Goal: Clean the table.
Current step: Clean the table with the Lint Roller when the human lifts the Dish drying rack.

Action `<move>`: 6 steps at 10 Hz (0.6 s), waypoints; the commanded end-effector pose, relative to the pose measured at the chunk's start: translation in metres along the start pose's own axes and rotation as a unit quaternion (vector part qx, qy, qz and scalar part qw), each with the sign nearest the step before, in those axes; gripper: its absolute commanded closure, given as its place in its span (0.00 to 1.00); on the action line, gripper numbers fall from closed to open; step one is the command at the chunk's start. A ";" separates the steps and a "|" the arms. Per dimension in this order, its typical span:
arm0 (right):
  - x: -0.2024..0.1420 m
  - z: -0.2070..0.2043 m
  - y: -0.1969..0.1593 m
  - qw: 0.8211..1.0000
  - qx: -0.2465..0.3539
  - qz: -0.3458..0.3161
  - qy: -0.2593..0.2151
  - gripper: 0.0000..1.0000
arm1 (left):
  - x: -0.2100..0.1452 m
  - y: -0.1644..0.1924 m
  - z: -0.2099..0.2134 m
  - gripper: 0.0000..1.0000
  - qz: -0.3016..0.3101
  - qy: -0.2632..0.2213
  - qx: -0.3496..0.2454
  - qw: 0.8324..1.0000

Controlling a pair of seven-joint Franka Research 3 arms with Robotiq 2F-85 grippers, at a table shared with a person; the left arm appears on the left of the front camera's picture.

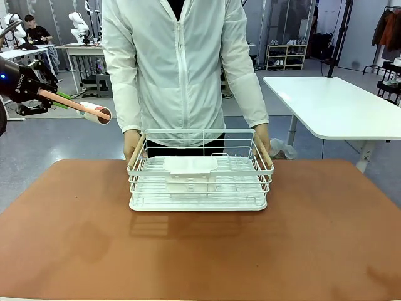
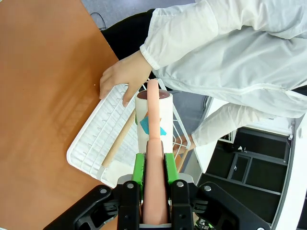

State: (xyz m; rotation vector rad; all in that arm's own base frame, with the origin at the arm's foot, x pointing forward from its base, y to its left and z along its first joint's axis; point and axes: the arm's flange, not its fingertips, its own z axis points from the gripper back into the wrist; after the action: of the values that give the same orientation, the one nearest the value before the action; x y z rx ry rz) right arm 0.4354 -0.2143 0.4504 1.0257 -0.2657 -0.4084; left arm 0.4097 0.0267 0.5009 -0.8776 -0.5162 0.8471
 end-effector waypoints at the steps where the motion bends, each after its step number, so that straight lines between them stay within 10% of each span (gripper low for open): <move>1: -0.003 -0.001 0.002 1.000 -0.001 0.001 -0.008 0.00 | 0.001 0.000 0.001 0.99 -0.001 -0.002 -0.001 1.000; 6: -0.003 -0.001 0.002 1.000 -0.001 0.001 -0.008 0.00 | 0.001 0.000 0.001 0.99 -0.001 -0.002 -0.001 1.000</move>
State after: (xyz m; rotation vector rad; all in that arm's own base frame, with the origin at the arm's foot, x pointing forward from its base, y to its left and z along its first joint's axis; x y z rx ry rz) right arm 0.4354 -0.2143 0.4504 1.0257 -0.2657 -0.4084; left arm 0.4097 0.0268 0.5009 -0.8774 -0.5164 0.8473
